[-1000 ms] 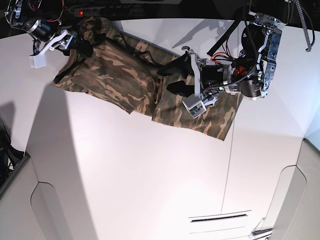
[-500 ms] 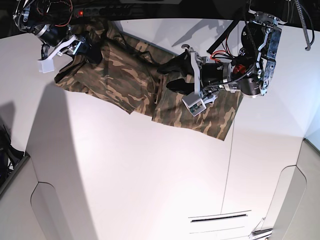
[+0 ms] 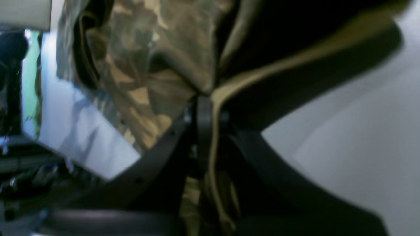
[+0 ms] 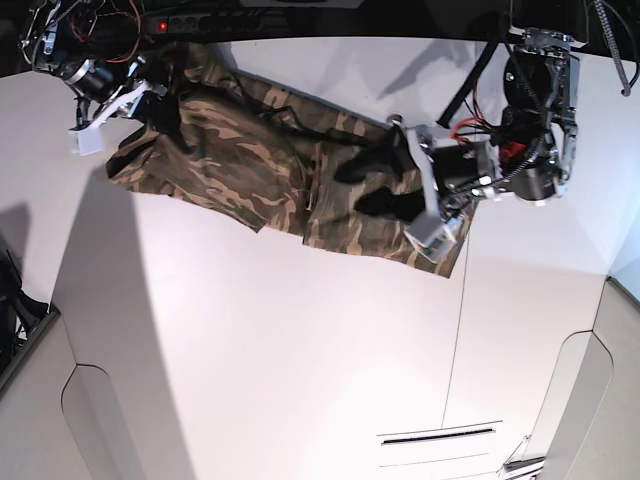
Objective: Fold the T-shirt properly
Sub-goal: 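Hold the folded end with the left gripper while the right gripper grips the other end, then fold the strip's other end with the right gripper onto the stack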
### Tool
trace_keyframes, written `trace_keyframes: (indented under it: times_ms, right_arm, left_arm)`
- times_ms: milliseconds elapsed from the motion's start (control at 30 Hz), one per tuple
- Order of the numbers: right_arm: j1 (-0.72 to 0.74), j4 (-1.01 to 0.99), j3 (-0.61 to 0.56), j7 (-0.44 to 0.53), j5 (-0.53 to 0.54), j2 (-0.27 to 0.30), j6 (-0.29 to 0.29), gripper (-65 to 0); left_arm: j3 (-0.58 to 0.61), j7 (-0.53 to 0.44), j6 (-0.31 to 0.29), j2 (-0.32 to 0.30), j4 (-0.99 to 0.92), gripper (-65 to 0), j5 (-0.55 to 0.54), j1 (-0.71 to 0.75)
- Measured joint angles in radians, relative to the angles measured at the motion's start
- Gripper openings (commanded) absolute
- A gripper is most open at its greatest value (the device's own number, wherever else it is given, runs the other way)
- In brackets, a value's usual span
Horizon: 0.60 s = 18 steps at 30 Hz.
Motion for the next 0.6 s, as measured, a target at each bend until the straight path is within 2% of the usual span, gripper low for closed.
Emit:
trace_keyframes:
  times_ms: [67, 133, 300, 433, 500, 600]
  right_arm:
    - [0.02, 0.0, 0.043, -0.002, 0.0, 0.018, 0.0, -65.0]
    - [0.043, -0.001, 0.079, -0.003, 0.003, 0.061, 0.001, -65.0]
    - [0.095, -0.001, 0.142, -0.006, 0.003, 0.214, 0.0, -65.0]
    - [0.156, -0.001, 0.146, -0.044, 0.035, 0.319, 0.0, -65.0]
    - [0.201, -0.001, 0.143, -0.077, 0.06, 0.341, 0.0, -65.0]
    - [0.261, -0.001, 0.111, -0.084, 0.068, 0.34, 0.0, -65.0]
  left_arm:
    - [-0.059, 0.026, 0.0, 0.0, 0.0, -26.6, 0.0, 0.0]
    - [-0.107, 0.057, 0.0, 0.0, 0.0, -26.6, 0.002, 0.0]
    - [-0.181, 0.084, 0.0, 0.0, 0.0, -26.6, 0.001, 0.017]
    - [-0.185, 0.078, 0.0, 0.003, -0.019, -26.6, -0.003, 0.064]
    - [-0.184, 0.046, 0.0, 0.008, -0.039, -26.6, -0.002, 0.101]
    - [-0.185, 0.023, 0.0, 0.026, -0.061, -26.6, 0.002, 0.156]
